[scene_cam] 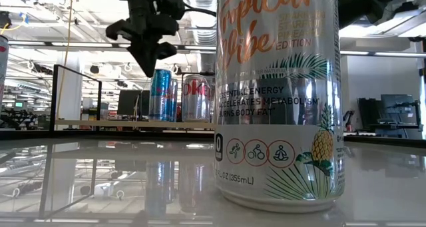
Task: Place canned beverage on shelf
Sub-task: Put the blue soda can on the shelf aligned with the other blue soda can
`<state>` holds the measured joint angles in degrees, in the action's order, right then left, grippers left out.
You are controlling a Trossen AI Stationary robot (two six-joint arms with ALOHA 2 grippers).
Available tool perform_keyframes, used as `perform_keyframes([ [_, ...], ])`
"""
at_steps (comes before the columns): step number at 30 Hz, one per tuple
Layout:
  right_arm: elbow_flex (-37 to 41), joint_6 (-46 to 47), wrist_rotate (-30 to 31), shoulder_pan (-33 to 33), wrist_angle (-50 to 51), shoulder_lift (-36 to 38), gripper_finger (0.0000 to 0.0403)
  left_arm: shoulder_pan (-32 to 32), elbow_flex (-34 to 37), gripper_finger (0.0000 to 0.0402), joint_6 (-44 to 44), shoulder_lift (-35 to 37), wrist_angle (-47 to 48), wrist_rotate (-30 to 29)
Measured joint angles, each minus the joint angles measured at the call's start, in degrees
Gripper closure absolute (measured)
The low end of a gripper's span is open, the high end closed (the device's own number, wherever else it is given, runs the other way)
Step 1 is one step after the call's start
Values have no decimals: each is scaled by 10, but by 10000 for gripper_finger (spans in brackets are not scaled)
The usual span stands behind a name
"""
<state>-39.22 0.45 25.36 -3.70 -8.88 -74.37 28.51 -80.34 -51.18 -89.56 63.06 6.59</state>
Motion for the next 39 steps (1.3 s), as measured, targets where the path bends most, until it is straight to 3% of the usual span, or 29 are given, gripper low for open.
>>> perform_keyframes([
  [19,0,5,0,0,3,0,63,12,0,401,-1,0,-31,-79],
  [39,0,6,0,0,3,0,63,57,0,401,9,0,-22,-108],
])
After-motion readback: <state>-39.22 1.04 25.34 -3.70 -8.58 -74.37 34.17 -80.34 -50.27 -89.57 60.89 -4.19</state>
